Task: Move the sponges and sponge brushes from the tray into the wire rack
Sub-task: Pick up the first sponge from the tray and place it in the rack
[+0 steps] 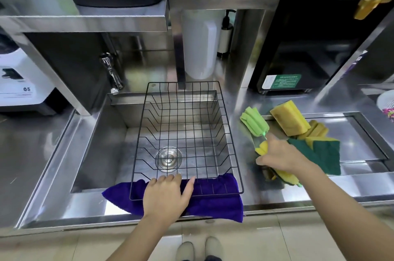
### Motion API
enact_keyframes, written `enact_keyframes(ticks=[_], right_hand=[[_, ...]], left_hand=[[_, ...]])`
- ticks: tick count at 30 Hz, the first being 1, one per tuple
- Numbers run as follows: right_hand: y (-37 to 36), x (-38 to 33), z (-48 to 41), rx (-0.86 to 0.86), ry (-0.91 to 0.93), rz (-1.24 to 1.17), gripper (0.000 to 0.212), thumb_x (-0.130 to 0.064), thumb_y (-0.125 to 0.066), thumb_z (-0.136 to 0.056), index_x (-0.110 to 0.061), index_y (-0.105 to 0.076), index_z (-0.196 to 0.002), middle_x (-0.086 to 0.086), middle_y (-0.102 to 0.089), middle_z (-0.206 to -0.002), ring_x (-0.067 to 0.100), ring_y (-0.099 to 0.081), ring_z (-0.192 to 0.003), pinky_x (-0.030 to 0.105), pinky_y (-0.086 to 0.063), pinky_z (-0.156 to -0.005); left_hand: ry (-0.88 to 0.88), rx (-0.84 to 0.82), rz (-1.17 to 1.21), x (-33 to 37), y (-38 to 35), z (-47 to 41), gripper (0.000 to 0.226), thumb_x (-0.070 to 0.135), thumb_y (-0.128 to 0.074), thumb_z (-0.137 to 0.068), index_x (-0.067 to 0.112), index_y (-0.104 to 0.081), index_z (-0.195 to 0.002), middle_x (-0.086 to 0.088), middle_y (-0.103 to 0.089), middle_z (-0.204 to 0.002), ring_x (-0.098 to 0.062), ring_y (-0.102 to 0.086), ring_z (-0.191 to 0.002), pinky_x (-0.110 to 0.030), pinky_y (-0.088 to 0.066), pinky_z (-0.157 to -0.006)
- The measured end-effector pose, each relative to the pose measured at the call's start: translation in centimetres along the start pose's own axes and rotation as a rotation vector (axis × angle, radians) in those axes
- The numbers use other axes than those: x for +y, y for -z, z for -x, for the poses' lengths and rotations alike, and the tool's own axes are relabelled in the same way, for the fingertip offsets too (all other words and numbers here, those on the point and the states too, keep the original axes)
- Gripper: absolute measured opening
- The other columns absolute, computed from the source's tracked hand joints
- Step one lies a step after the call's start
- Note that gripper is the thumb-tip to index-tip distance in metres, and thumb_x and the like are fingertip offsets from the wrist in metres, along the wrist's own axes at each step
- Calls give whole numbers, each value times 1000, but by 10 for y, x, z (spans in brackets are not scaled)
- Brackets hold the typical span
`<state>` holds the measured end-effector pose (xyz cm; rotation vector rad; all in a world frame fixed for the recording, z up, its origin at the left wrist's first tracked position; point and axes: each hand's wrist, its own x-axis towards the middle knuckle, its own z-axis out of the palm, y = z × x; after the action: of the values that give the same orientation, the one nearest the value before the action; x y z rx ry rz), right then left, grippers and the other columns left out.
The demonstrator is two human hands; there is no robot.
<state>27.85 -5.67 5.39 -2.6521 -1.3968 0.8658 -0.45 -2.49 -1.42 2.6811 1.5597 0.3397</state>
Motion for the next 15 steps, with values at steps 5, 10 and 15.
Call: enact_keyframes(ticks=[5, 10, 15], right_hand=[[33, -9, -1, -17, 36, -198, 64, -24, -62, -78, -13, -36, -135, 15, -54, -116, 30, -52, -102, 33, -41, -75], [53, -29, 3, 63, 175, -482, 18, -20, -54, -79, -25, -59, -96, 7, -59, -96, 27, -56, -85, 38, -45, -74], [46, -61, 2, -9, 212, -1028, 13, -7, -60, -84, -16, -54, -77, 6, -60, -75, 24, -58, -74, 28, -47, -59]], left_hand=[[12, -22, 10, 0, -1, 1, 51, 48, -36, -83, 13, -57, -52, -1, -55, -45, -24, -53, -43, -32, -44, -48], [12, -46, 12, -1, -2, 1, 52, 49, -33, -85, 15, -59, -55, 0, -57, -48, -22, -54, -46, -33, -43, -51], [12, -49, 13, -3, -5, 1, 53, 50, -32, -87, 16, -60, -58, 2, -58, -51, -22, -55, -49, -34, -44, -53]])
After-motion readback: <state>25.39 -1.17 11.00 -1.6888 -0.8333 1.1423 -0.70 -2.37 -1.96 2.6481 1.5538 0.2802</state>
